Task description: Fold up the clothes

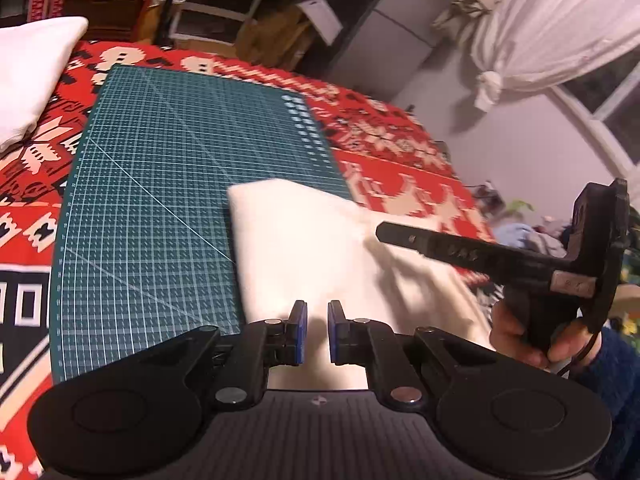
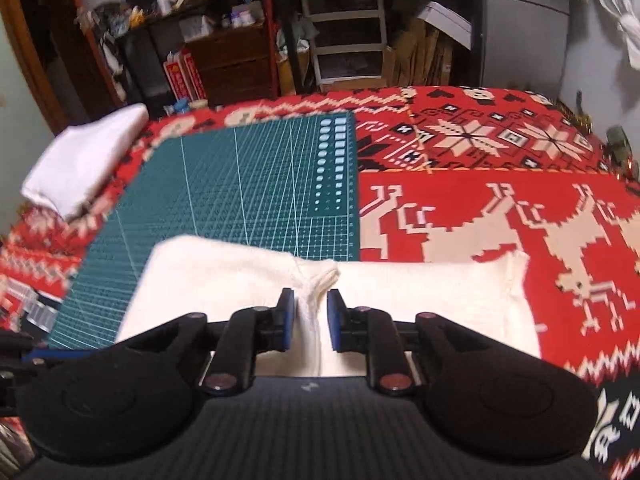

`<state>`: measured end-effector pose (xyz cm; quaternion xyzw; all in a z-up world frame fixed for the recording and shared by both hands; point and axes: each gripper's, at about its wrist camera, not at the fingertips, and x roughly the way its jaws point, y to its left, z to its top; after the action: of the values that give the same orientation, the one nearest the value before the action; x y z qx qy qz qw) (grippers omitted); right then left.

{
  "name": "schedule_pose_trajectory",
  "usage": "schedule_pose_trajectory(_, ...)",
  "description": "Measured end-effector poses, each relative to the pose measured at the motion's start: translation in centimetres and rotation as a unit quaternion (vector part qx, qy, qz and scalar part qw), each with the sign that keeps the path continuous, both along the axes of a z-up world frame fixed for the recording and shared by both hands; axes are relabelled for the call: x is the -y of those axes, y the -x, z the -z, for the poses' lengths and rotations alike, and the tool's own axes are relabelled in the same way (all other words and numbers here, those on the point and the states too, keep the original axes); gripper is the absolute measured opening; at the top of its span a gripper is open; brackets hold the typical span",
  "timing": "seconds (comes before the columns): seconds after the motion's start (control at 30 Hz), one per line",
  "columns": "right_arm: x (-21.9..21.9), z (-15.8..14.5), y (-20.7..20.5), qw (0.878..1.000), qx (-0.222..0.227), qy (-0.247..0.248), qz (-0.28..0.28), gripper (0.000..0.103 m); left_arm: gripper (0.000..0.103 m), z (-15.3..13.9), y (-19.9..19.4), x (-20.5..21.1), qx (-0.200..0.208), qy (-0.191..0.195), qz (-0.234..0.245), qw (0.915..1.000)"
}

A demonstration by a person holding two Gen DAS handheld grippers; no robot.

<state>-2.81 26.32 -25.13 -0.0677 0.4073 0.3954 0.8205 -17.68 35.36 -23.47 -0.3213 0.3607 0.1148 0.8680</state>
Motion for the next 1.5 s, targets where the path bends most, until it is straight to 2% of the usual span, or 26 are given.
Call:
schedule_pose_trajectory(0.1, 2.1, -1.7, 1.5, 0.999, -0.028, -0.039, -0.014, 0.021, 0.010, 0.1, 0.8, 1.0, 0.003, 0.013, 0.016, 0.9998)
schedule_pose_trajectory(0.17, 3.2, -2.4, 3.1, 0.996, -0.058, -0.060, -0.039, 0.016, 0.010, 0.8, 0.8, 1.8, -0.007, 0.015, 0.019, 0.9997)
schedule_pose_trajectory(0.27, 3.5, -2.1, 5.9, 0.992, -0.078, -0.063, -0.074, 0.013, 0.010, 1.9, 0.5, 3.1, -0.024, -0.008, 0.017, 0.9995)
schedule_pose_trajectory(0.43, 3.3, 0.9, 8.6, 0.994, -0.057, -0.024, -0.084, 0.009, 0.012, 2.6, 0.9, 3.8, -0.026, -0.017, 0.000, 0.9995)
schedule_pose_trajectory(0.53, 4.0, 1.0, 8.5, 0.995, -0.054, -0.021, -0.080, 0.006, 0.007, 1.7, 1.2, 3.7, -0.038, -0.006, -0.005, 0.9992)
schedule_pose_trajectory(0.6, 4.7, 0.6, 8.3, 0.996, -0.059, -0.007, -0.071, 0.007, 0.007, 1.1, 1.6, 4.0, -0.032, -0.007, 0.001, 0.9995)
schedule_pose_trajectory(0.67, 5.7, 0.3, 8.3, 0.996, -0.063, -0.008, -0.070, 0.012, 0.007, 1.3, 1.8, 4.4, -0.037, -0.011, 0.010, 0.9992)
schedule_pose_trajectory(0.73, 6.9, 0.4, 8.7, 0.995, -0.064, -0.007, -0.069, 0.013, 0.007, 2.0, 2.0, 4.9, -0.049, -0.015, 0.011, 0.9986)
schedule_pose_trajectory(0.87, 8.7, 1.5, 9.4, 0.997, -0.057, -0.005, -0.057, 0.006, 0.007, 2.9, 2.7, 5.7, -0.056, -0.021, 0.009, 0.9982)
schedule_pose_trajectory(1.1, 9.6, 1.2, 10.8, 0.997, -0.033, 0.013, -0.066, 0.007, 0.005, 2.3, 4.3, 6.4, -0.059, -0.023, 0.011, 0.9979)
schedule_pose_trajectory(1.23, 9.6, -0.3, 11.4, 0.997, -0.025, 0.009, -0.068, 0.013, 0.006, 0.4, 5.0, 6.4, -0.024, -0.020, 0.010, 0.9995)
schedule_pose_trajectory(1.33, 8.3, -1.7, 11.5, 0.997, -0.017, -0.009, -0.073, 0.013, 0.006, -0.6, 4.0, 5.3, -0.003, -0.019, -0.001, 0.9998)
schedule_pose_trajectory(1.4, 7.3, -2.4, 11.6, 0.997, -0.010, -0.018, -0.079, 0.013, 0.006, -0.5, 2.7, 4.4, -0.007, -0.031, -0.009, 0.9995)
schedule_pose_trajectory(1.5, 4.8, -2.5, 11.8, 0.996, 0.013, -0.012, -0.092, 0.013, 0.005, 0.6, 0.9, 2.9, -0.020, -0.023, -0.024, 0.9992)
